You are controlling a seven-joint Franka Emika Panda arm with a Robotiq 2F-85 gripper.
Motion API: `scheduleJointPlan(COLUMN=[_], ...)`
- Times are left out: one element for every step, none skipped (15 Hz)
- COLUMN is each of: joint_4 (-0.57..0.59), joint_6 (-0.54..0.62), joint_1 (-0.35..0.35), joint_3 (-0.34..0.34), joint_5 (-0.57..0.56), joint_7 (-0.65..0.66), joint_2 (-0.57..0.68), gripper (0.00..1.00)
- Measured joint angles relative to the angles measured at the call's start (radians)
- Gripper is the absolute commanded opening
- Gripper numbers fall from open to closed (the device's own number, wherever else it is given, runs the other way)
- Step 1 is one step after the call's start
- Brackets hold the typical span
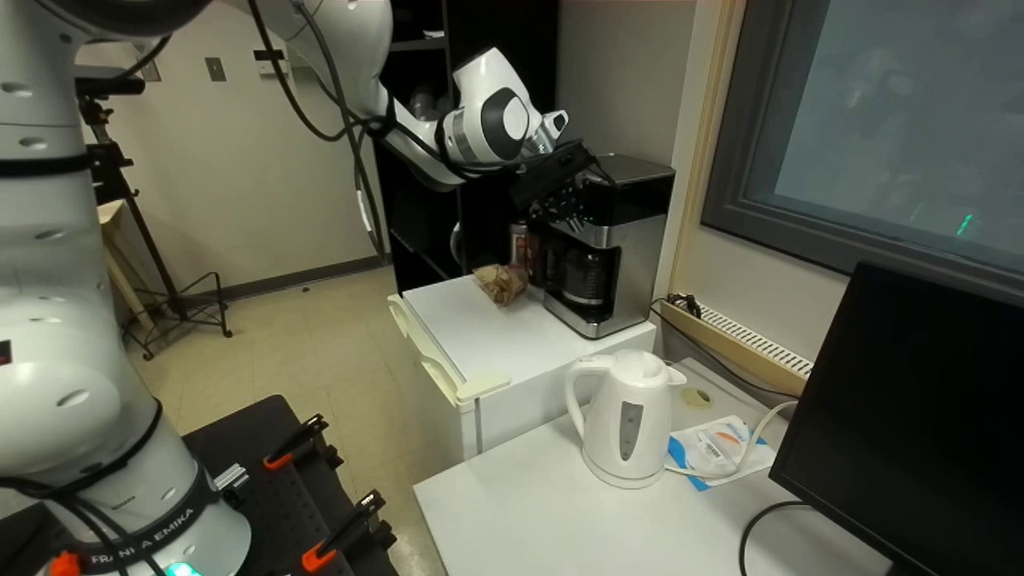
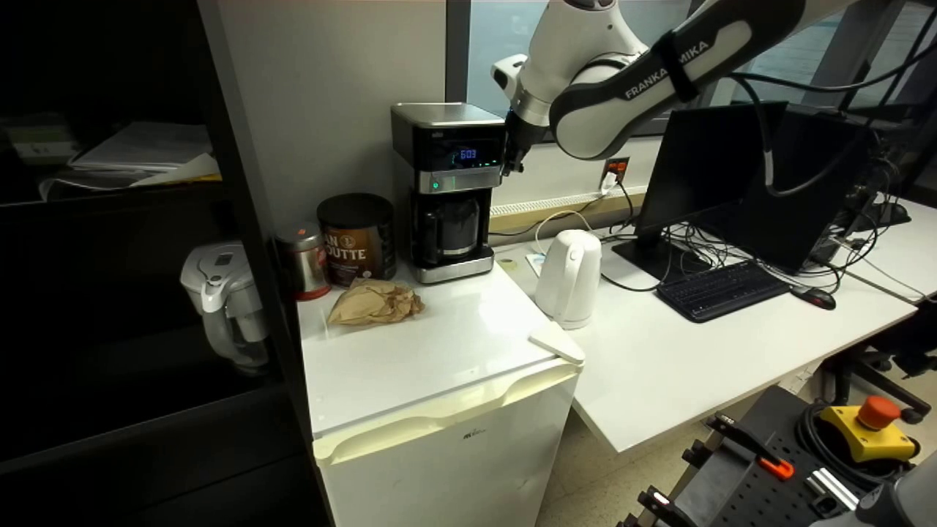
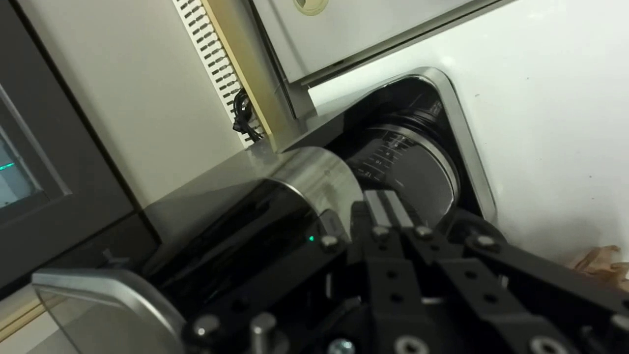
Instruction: Press a button on the coffee maker
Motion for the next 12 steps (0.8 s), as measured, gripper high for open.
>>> scheduleJointPlan(joint_4=[0.011, 0.02, 0.029, 0.038, 0.045, 0.054, 0.062, 0.07, 0.075, 0.076, 0.076, 0.077], joint_6=[0.003, 0.007, 0.009, 0.011, 0.013, 0.013, 0.014, 0.015, 0.015, 0.015, 0.015, 0.015], joint_1=[0.0, 0.001, 0.001, 0.002, 0.002, 0.003, 0.003, 0.004, 0.004, 0.005, 0.006, 0.007], joint_3=[0.0, 0.0, 0.0, 0.0, 0.0, 0.0, 0.0, 0.0, 0.0, 0.0, 0.0, 0.0], joint_5=[0.0, 0.0, 0.0, 0.0, 0.0, 0.0, 0.0, 0.0, 0.0, 0.0, 0.0, -0.002], joint_7=[0.0, 0.0, 0.0, 0.0, 0.0, 0.0, 0.0, 0.0, 0.0, 0.0, 0.0, 0.0], joint_2=[0.011, 0.02, 0.029, 0.038, 0.047, 0.055, 0.062, 0.07, 0.074, 0.074, 0.074, 0.074], gripper=[0.0, 0.0, 0.0, 0.0, 0.0, 0.0, 0.0, 0.0, 0.0, 0.0, 0.0, 0.0])
